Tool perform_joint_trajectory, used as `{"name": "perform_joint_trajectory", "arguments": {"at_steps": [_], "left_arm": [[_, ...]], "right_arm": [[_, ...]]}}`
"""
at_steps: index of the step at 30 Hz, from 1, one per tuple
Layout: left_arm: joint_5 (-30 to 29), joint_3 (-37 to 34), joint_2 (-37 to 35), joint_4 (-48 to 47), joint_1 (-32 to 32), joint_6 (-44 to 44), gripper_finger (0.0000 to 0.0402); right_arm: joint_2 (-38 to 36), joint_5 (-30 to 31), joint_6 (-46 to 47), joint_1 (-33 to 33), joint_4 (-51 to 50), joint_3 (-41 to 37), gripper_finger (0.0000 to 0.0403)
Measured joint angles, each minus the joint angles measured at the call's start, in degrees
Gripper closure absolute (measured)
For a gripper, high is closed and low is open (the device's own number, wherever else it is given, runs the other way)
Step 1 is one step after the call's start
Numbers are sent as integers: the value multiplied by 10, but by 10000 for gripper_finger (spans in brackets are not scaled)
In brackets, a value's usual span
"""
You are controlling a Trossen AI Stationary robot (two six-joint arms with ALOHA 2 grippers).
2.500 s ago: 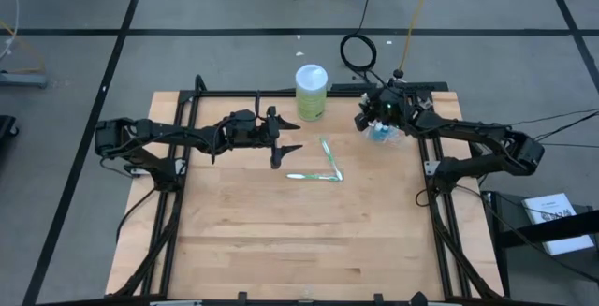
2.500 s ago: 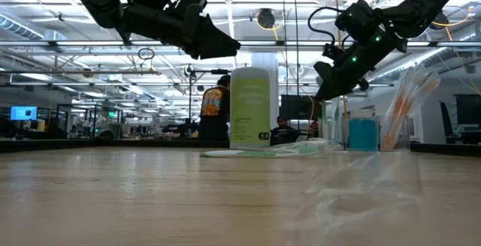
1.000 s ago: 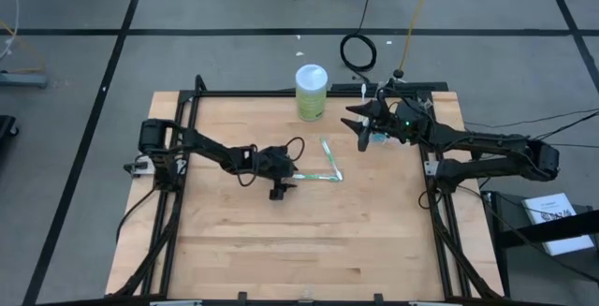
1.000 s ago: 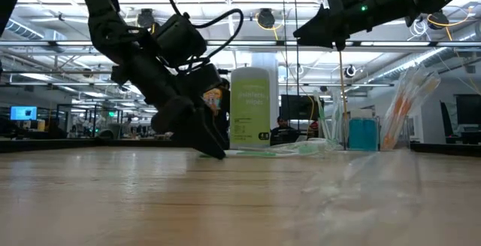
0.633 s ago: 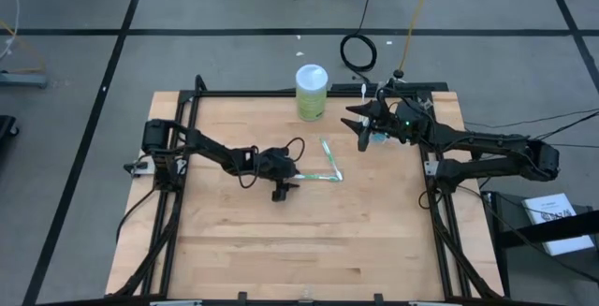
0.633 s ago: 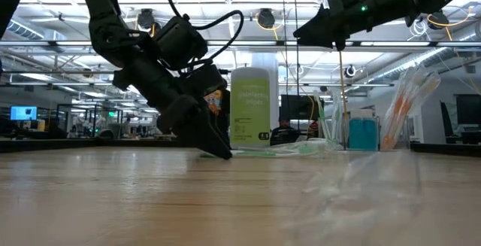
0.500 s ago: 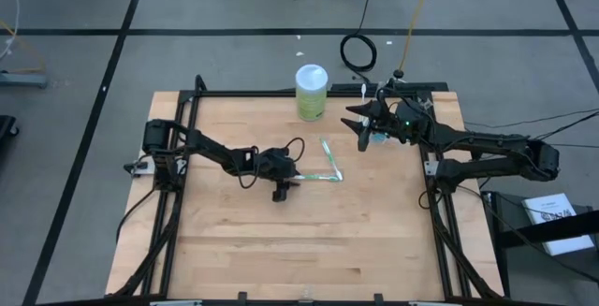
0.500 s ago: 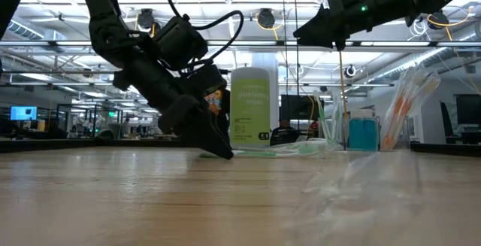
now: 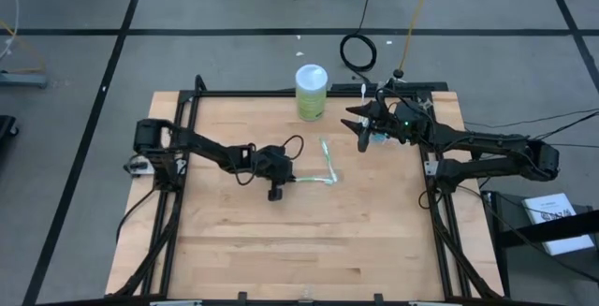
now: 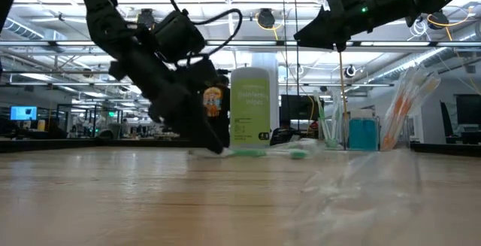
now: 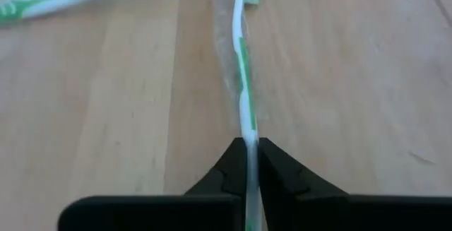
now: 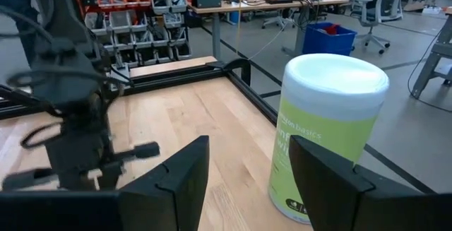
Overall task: Pick & Place toothbrushing station
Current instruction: Put the green toothbrush into the transparent organizer
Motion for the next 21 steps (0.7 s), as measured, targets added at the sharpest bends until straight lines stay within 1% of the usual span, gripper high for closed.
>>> {"name": "perform_joint_trajectory", "arguments": {"at_steps": [2, 5, 8, 14, 18, 21], "left_arm": [[-2, -1, -28, -20, -1, 3, 381], [-26, 0, -84, -44, -6, 17, 374], [-36, 0, -132, -70, -11, 44, 387], [-35, 1, -207, -65, -16, 68, 388], [12, 1, -235, -60, -24, 82, 389], [13, 1, -246, -37, -30, 93, 392]], "right_arm": [[0, 2, 0, 0, -1, 0, 216], [0, 2, -1, 0, -1, 0, 216], [0, 2, -2, 0, 0, 0, 216], [0, 2, -2, 0, -5, 0, 216], [0, 2, -1, 0, -16, 0, 216], [0, 2, -1, 0, -21, 0, 216]]}}
